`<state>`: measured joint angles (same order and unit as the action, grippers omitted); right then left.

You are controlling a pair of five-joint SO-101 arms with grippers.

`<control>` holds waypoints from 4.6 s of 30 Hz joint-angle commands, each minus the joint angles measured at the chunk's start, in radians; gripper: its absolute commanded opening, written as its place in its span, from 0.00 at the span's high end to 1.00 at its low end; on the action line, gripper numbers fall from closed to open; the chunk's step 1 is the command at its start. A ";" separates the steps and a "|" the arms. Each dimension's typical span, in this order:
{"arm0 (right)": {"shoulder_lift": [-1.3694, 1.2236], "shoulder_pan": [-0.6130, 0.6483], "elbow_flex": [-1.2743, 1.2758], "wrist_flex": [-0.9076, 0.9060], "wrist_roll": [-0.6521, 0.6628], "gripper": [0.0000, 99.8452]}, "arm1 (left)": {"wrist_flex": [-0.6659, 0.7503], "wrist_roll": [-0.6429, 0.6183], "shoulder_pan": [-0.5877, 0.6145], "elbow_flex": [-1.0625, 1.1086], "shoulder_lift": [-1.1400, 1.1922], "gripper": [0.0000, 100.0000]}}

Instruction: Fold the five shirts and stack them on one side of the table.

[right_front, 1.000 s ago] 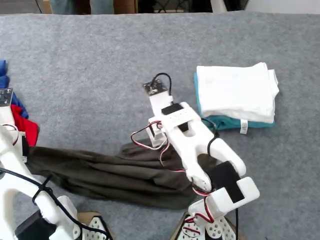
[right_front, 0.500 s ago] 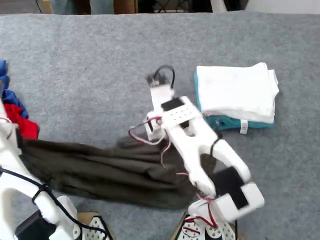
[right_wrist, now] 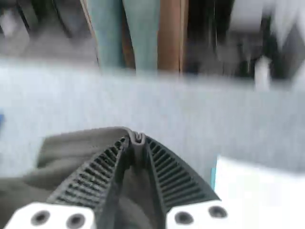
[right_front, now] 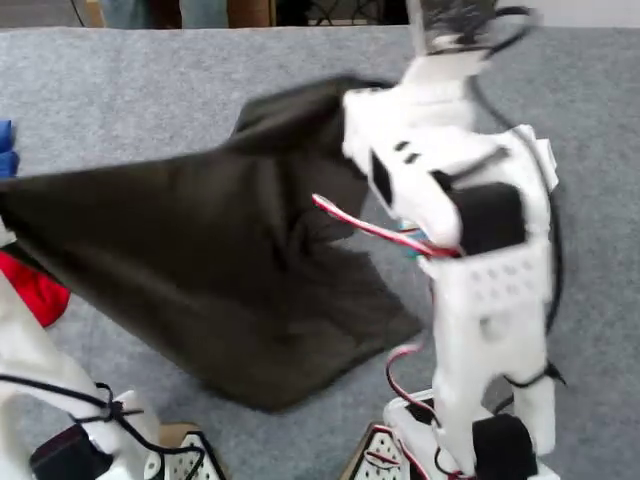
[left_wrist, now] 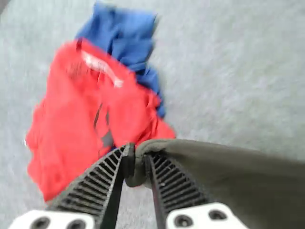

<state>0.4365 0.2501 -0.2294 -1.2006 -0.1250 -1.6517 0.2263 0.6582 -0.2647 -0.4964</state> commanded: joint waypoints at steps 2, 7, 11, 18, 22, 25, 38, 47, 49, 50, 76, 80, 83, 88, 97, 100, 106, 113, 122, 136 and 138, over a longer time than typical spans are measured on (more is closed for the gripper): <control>0.031 -0.017 -0.292 0.002 0.009 0.99 | -0.081 -0.015 -0.036 -0.308 -0.029 0.97; 0.031 -0.015 -0.496 0.000 0.009 0.99 | -0.107 -0.015 -0.022 -0.461 -0.032 0.97; 0.031 -0.012 -0.627 0.003 0.009 0.99 | -0.107 -0.015 0.054 -0.522 -0.103 0.97; 0.033 -0.012 -0.845 0.003 0.005 0.99 | -0.107 0.051 0.068 -0.535 -0.304 0.97; 0.031 -0.012 -0.928 0.008 0.008 0.99 | -0.107 0.083 0.068 -0.516 -0.407 0.97; 0.031 -0.012 -0.935 0.063 0.008 0.99 | -0.107 0.081 0.068 -0.464 -0.439 0.97; 0.045 0.051 -0.819 0.117 0.037 0.99 | -0.107 0.083 0.225 -0.311 -0.448 0.97; 0.128 0.141 -0.816 0.012 0.066 0.99 | -0.107 0.083 0.246 -0.308 -0.491 0.97; 0.147 0.141 -0.817 -0.002 0.066 0.99 | -0.107 0.083 0.240 -0.280 -0.532 0.97; 0.157 0.141 -0.817 -0.011 0.068 0.99 | -0.107 0.083 0.239 -0.259 -0.555 0.97; -0.179 -0.061 -0.081 0.493 0.095 0.99 | 0.789 0.043 0.041 0.992 -0.736 0.97; -0.349 -0.083 0.016 0.755 0.114 0.99 | 1.019 -0.003 -0.050 1.116 -0.631 0.97; -0.504 -0.095 -0.021 0.868 0.150 0.99 | 1.043 -0.043 -0.085 1.026 -0.482 0.97; -0.713 -0.152 -0.277 0.888 0.149 0.99 | 1.042 -0.087 -0.091 0.819 -0.229 0.97; -0.888 -0.155 -0.765 0.601 0.126 0.99 | 0.847 -0.092 -0.119 0.602 -0.121 0.97; -0.905 -0.147 -0.878 0.575 0.110 0.99 | 0.778 -0.092 -0.124 0.536 -0.123 0.97; -0.912 -0.118 -1.030 0.445 0.101 0.99 | 0.582 -0.086 -0.117 0.355 -0.166 0.97; -0.865 -0.132 -1.116 0.316 0.103 0.99 | 0.545 -0.083 -0.094 0.328 -0.338 0.97; -0.704 -0.126 -1.438 -0.103 0.109 0.99 | 0.322 -0.026 -0.024 0.223 -0.568 0.97; -0.344 -0.124 -1.420 -0.226 0.109 0.99 | -0.055 -0.023 -0.021 -0.291 -0.585 0.97; -0.338 -0.124 -1.419 -0.226 0.109 0.99 | -0.074 -0.021 -0.021 -0.300 -0.586 0.97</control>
<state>0.0806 0.1304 -1.6333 -1.4246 -0.0176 -1.6978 0.1926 0.6276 -0.5224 -1.0902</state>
